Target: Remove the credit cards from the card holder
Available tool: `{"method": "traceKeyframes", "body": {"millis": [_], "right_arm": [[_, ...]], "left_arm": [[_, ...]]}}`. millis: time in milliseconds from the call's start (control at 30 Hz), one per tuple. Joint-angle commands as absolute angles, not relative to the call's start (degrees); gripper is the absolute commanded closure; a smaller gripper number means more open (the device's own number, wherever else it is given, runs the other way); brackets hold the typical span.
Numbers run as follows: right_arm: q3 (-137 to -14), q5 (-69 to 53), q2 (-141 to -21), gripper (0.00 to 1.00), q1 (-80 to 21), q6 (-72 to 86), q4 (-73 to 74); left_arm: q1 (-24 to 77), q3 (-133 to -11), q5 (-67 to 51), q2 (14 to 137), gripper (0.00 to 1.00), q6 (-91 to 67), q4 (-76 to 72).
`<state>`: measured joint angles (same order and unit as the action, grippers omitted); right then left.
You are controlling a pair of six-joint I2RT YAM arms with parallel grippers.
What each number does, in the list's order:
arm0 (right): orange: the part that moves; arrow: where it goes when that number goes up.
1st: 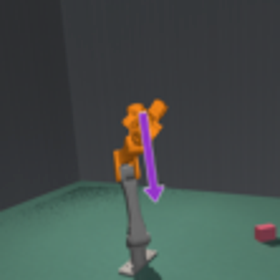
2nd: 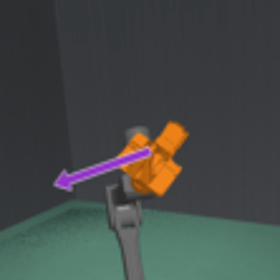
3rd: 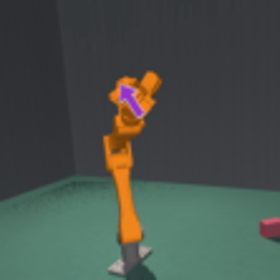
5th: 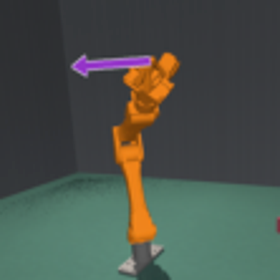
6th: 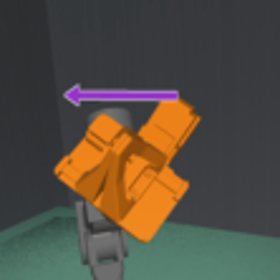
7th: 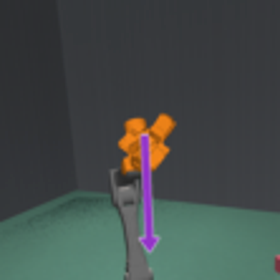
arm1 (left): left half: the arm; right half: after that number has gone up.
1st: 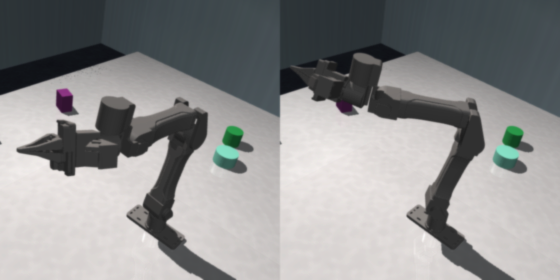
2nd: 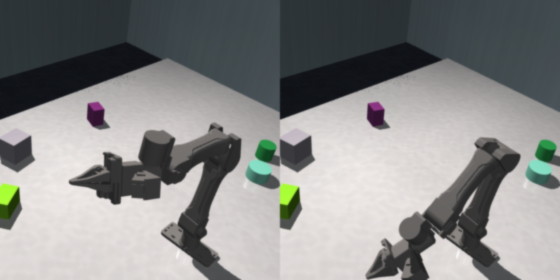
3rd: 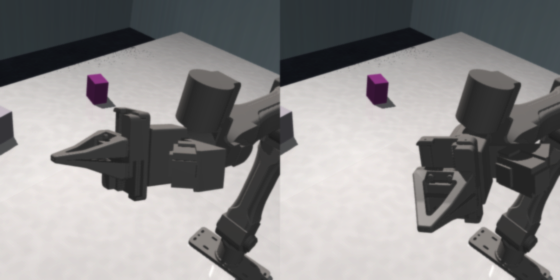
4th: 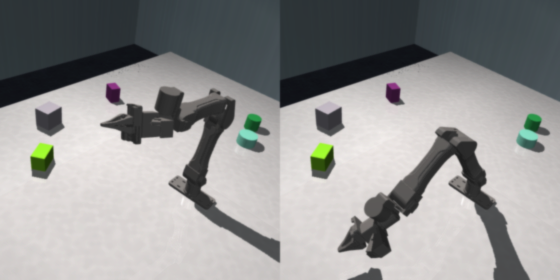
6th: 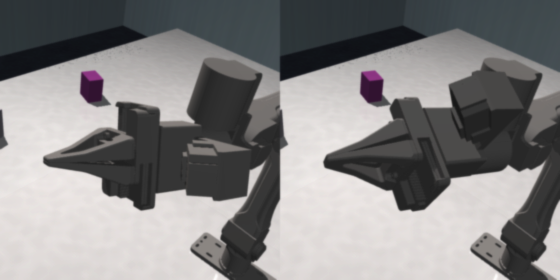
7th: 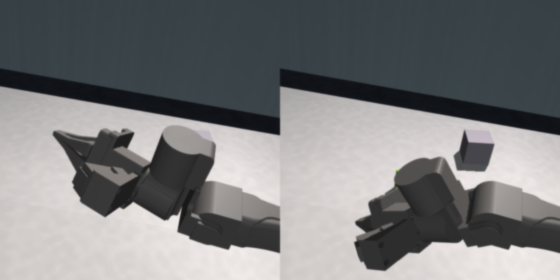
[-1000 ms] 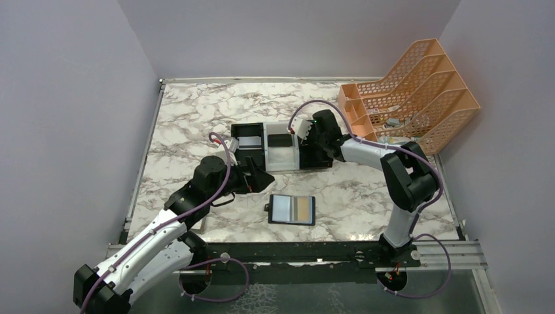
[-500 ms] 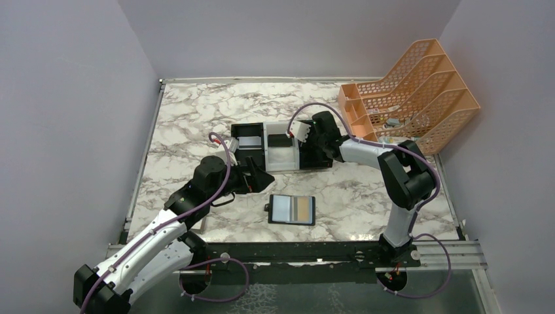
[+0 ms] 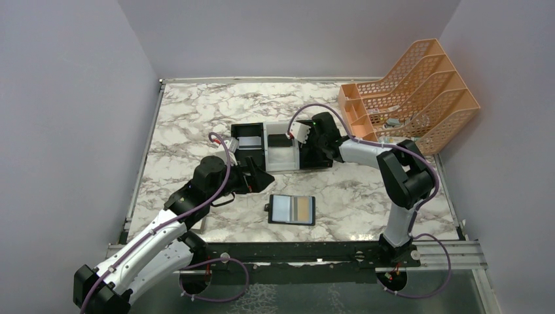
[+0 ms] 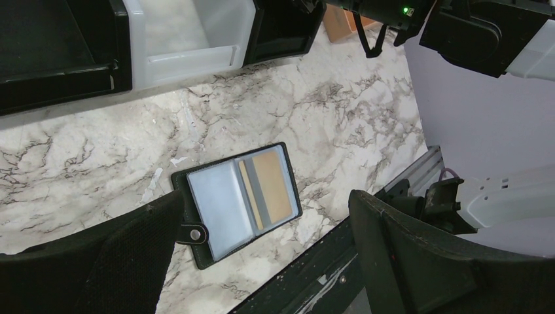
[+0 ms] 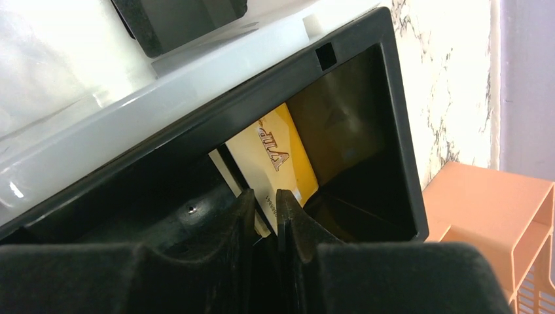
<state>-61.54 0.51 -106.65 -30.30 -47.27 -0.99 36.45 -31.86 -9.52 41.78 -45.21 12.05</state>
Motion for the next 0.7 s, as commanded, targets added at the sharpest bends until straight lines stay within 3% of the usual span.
{"method": "traceKeyframes", "body": {"millis": [0,400,667], "right_arm": [[-60.90,-0.84,-107.57,0.80,-30.32,-46.68,-1.41],[-60.74,-1.63,-103.89,0.75,-30.32,-43.42,-0.45],[-58.64,-2.14,-93.97,0.68,-30.32,-24.54,-6.31]], "left_arm": [[36.22,-33.40,-9.38,41.10,0.01,-44.45,11.94],[36.21,-33.22,-10.13,41.28,0.01,-44.81,11.31],[36.21,-31.38,-11.50,41.33,0.01,-46.58,8.13]]}}
